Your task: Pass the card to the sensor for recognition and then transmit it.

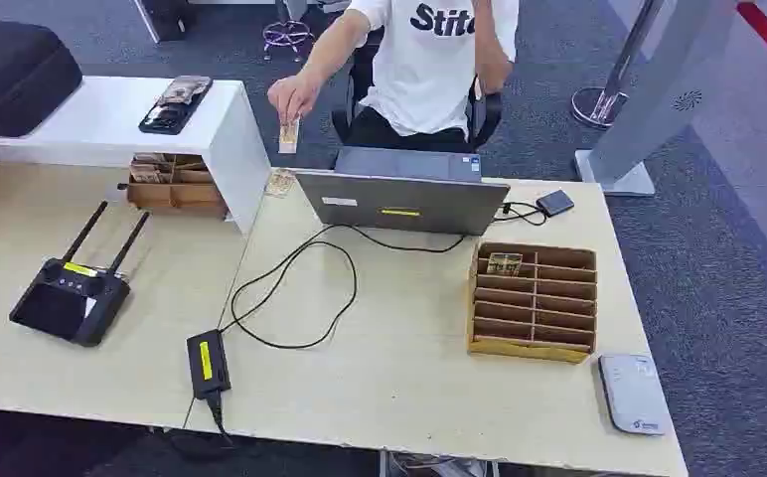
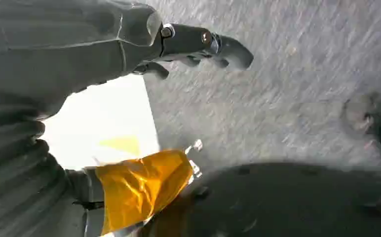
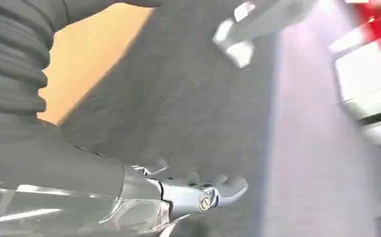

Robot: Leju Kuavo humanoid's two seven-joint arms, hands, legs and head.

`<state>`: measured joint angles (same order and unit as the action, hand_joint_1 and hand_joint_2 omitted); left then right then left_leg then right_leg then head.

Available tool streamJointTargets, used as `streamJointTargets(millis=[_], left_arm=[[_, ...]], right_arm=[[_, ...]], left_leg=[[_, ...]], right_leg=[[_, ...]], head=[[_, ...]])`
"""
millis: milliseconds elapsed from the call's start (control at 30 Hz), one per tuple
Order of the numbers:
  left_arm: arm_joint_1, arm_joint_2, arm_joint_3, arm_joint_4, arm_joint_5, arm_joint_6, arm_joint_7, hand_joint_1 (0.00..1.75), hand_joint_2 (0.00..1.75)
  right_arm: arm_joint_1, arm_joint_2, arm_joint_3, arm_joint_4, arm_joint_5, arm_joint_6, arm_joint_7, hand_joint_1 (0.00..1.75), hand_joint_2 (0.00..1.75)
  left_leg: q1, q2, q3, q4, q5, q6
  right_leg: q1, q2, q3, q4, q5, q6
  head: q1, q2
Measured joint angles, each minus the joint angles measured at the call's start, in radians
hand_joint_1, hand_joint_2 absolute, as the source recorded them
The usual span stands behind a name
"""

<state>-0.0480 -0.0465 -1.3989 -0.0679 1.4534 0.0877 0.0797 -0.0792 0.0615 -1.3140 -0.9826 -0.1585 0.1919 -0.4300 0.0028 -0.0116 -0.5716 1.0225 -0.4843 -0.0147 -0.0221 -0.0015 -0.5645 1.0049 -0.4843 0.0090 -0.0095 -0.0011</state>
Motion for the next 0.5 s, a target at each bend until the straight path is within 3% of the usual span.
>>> streamJointTargets(millis=[167,300,500], left_arm=[[0.008,0.001,0.000,0.000,0.009,0.010,-0.034,0.00,1.75],[0.009,0.001,0.000,0.000,0.014,0.010,-0.040,0.00,1.75],[0.010,0.001,0.000,0.000,0.014,0.010,-0.042,0.00,1.75]], right_arm=[[0.056,0.074,0.161,-0.284,-0.248,0.006,0.032,0.00,1.75],[0.090,0.121,0.242,-0.461,-0.268,0.000,0.033,0.00,1.75],[0.112,0.148,0.285,-0.564,-0.270,-0.005,0.035,0.00,1.75]], left_leg=[[0.000,0.000,0.000,0.000,0.000,0.000],[0.000,0.000,0.000,0.000,0.000,0.000],[0.000,0.000,0.000,0.000,0.000,0.000]], right_leg=[[-0.001,0.000,0.000,0.000,0.000,0.000],[-0.001,0.000,-0.001,0.001,0.000,0.000],[-0.001,0.000,0.000,0.001,0.000,0.001]], head=[[0.000,0.000],[0.001,0.000],[0.001,0.000]])
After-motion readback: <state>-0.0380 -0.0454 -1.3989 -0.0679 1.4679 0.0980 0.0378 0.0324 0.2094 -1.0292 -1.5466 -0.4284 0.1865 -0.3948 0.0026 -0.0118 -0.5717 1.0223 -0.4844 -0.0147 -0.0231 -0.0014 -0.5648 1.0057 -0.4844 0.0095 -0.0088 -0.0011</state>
